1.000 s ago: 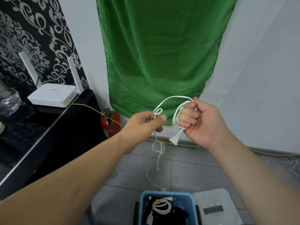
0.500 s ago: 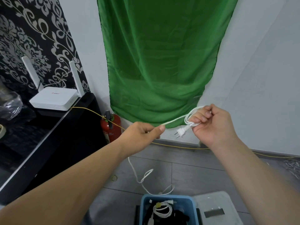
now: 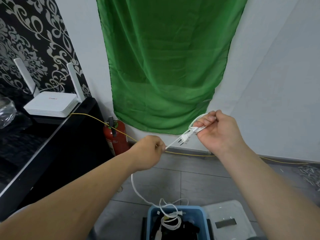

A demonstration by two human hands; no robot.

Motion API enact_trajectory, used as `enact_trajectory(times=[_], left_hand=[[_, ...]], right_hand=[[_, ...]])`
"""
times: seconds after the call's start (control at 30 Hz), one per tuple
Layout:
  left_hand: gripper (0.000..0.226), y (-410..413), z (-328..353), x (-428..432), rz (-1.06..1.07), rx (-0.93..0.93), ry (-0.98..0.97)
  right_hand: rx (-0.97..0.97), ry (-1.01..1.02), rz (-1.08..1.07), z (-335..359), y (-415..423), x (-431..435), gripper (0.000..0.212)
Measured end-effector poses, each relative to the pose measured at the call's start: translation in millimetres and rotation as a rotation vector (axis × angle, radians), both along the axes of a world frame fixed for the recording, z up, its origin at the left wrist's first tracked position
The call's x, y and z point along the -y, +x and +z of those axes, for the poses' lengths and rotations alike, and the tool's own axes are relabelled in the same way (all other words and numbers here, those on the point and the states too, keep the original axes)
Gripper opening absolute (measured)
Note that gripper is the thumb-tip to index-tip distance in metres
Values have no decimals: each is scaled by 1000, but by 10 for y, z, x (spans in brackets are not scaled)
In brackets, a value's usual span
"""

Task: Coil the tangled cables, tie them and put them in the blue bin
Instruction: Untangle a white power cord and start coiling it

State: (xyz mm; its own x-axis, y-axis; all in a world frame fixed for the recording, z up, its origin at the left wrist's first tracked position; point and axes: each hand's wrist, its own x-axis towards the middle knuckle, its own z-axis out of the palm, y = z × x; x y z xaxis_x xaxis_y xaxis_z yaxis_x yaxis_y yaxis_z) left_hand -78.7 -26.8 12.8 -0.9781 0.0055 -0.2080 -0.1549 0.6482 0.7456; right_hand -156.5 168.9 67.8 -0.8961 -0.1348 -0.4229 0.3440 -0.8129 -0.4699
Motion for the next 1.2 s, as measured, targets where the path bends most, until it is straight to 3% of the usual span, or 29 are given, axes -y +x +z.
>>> enact_trajectory(times=[0.13,0.23,0.37,0.47,0.6,0.7,0.8,0.9,1.07,1.2], left_hand=[[21,99,89,-174,-265,-83,-76],[15,163,160,-222,-365,-155,-75],[13,145,270,-112,-281,-283,-171],[15,88,345,8,-206,-386,-123],[16,42,385,161,-93,-493,-67],[12,1,422,280,13,-531,80],[2,-2,424,358,-7,-520,171],[11,-10,348,380,-15,-431,205],[20,4,181,345,-28,-153,224],[21,81,100,176,-96,57,216]], right_hand=[[-134,131,30,-6,12,94,38],[-223,339,53,-105,-30,67,32],[-381,822,196,-201,58,28,30],[-582,1236,412,-222,182,99,30],[-679,1397,684,-184,276,219,45],[-628,1266,859,-106,327,290,55],[-496,881,987,-66,342,315,48],[-390,517,1028,-2,335,317,45],[-324,106,780,139,358,386,35],[-288,-19,498,132,307,415,34]])
